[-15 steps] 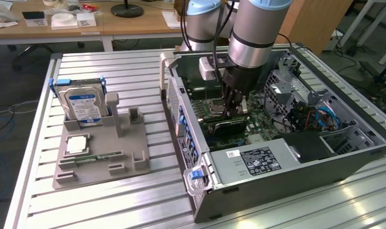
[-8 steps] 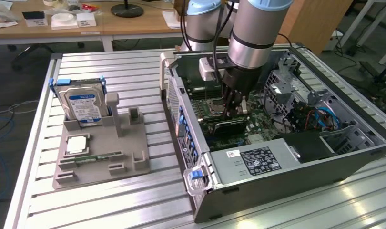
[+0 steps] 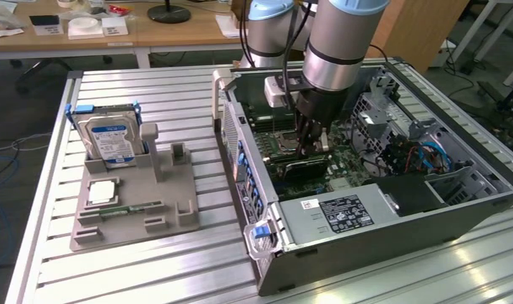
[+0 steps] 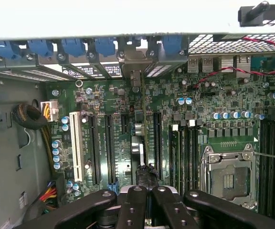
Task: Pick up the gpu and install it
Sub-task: 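Press down on the gpu until it lock into place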
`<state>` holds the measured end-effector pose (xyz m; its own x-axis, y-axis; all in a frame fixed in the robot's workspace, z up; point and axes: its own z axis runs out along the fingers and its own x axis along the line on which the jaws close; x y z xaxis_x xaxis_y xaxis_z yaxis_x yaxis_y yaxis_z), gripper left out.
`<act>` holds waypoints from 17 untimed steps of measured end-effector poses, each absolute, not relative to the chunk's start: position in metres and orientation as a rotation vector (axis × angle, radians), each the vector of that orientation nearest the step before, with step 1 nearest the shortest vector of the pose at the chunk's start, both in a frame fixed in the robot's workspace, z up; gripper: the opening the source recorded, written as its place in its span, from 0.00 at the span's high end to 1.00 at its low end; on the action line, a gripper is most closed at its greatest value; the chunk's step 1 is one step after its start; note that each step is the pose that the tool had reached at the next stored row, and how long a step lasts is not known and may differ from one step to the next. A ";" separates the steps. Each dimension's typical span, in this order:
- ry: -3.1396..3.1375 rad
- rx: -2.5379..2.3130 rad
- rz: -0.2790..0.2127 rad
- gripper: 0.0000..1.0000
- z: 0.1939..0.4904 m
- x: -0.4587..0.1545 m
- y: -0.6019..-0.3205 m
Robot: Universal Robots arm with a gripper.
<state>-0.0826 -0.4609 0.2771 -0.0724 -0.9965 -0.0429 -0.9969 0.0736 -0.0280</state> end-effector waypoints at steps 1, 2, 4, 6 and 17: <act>2.264 -2.104 0.014 0.89 0.277 -0.083 -0.461; 2.264 -2.104 0.014 0.89 0.276 -0.083 -0.461; 2.264 -2.104 0.013 0.89 0.275 -0.083 -0.461; 2.264 -2.104 0.013 0.89 0.275 -0.083 -0.461; 2.267 -2.101 0.013 0.89 0.269 -0.082 -0.459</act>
<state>-0.0825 -0.4587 0.2689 -0.0750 -0.9963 -0.0429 -0.9967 0.0762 -0.0281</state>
